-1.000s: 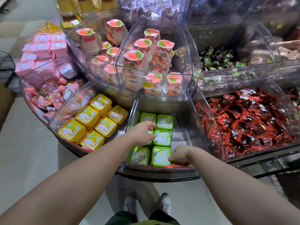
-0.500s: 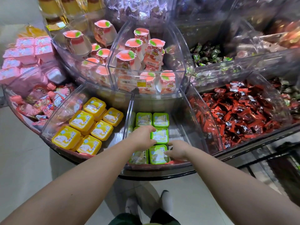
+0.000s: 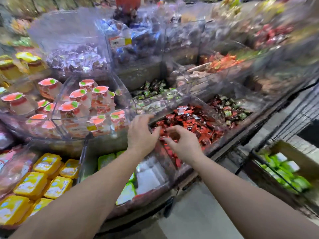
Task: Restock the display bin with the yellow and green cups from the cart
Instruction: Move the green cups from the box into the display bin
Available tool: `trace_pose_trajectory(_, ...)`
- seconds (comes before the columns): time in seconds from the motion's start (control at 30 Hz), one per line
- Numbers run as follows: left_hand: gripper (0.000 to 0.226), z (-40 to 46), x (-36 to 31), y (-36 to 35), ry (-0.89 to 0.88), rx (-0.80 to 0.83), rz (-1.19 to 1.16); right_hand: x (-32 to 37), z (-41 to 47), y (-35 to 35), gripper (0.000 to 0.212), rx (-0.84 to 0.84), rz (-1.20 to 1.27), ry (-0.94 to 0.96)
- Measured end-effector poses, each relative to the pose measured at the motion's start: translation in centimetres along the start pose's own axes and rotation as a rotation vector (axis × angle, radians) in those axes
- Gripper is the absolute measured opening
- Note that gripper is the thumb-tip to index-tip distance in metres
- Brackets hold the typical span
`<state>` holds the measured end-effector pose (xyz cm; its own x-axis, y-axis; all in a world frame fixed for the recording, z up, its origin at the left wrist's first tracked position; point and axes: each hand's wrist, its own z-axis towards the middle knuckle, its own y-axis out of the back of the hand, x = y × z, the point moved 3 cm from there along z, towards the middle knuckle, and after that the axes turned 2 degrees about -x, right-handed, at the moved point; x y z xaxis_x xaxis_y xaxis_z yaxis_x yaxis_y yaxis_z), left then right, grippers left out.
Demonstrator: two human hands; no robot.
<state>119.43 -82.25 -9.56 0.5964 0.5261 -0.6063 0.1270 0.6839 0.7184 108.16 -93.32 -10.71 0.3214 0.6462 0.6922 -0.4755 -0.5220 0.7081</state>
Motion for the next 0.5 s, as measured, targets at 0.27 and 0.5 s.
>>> trace_pose_trajectory(0.27, 0.052, -2.6, -19.9, -16.9, -0.247, 0.324, 0.057, -17.9, -4.5, 19.1, 0.051, -0.161, -0.161, -0.303)
trace_pose_trajectory(0.5, 0.054, -4.7, -34.3, -27.4, -0.387, 0.507, 0.038, -29.7, -9.2, 30.3, 0.05, -0.308, -0.127, -0.514)
